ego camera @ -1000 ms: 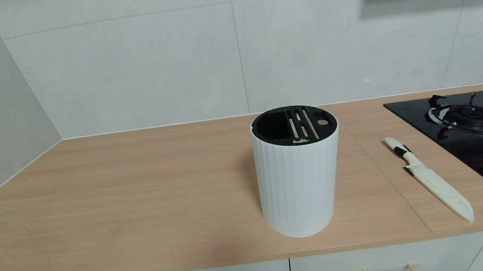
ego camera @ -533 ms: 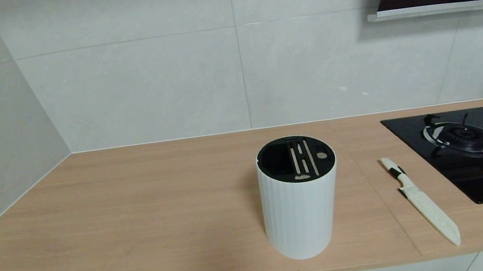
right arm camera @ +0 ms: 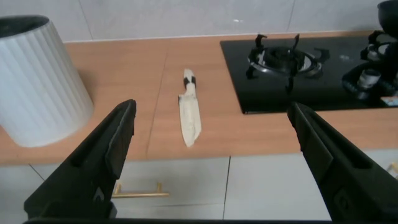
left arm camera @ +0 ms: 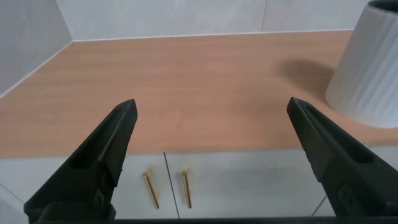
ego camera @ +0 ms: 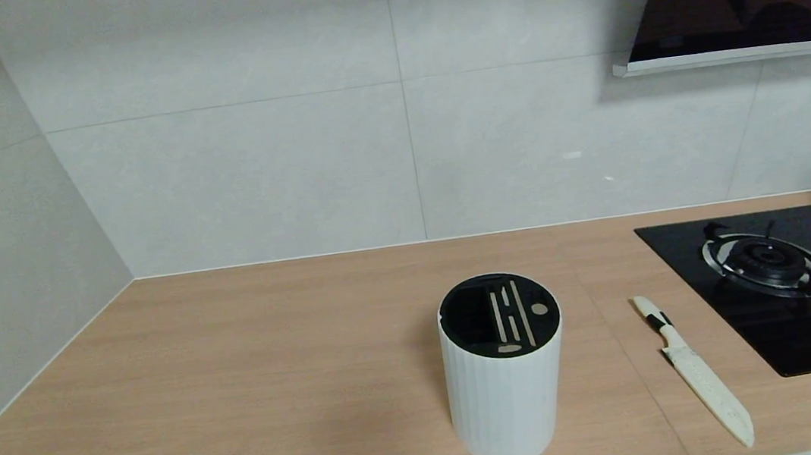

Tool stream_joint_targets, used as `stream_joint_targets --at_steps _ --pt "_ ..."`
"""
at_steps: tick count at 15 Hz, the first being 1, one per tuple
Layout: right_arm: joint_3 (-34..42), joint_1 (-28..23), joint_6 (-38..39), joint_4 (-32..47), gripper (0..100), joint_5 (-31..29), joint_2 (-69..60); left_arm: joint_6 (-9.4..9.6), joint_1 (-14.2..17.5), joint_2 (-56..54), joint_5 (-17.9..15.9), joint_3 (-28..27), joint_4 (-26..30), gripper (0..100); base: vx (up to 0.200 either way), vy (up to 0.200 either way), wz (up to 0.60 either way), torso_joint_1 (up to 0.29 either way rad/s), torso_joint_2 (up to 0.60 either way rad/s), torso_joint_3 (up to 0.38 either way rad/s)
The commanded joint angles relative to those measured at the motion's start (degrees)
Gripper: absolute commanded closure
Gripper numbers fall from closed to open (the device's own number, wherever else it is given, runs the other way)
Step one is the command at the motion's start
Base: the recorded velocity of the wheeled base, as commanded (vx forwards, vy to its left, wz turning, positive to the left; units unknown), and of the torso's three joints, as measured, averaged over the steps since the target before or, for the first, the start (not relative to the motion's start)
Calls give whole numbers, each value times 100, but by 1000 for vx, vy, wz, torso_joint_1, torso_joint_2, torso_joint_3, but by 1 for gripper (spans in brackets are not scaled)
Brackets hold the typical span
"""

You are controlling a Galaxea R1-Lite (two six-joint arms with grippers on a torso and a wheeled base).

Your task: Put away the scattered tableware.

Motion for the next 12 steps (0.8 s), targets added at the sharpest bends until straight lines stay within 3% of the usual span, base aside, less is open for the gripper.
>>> stream_joint_targets --at_steps 1,4,12 --pt "1 -1 2 -1 0 1 7 -1 1 1 -2 1 -1 0 0 0 0 198 -393 -207" --pt "1 7 11 -1 0 1 7 -1 1 1 -2 1 -1 0 0 0 0 111 -232 -115" --pt "1 -1 11 -1 0 1 7 -10 1 1 7 -8 -1 0 0 0 0 0 0 0"
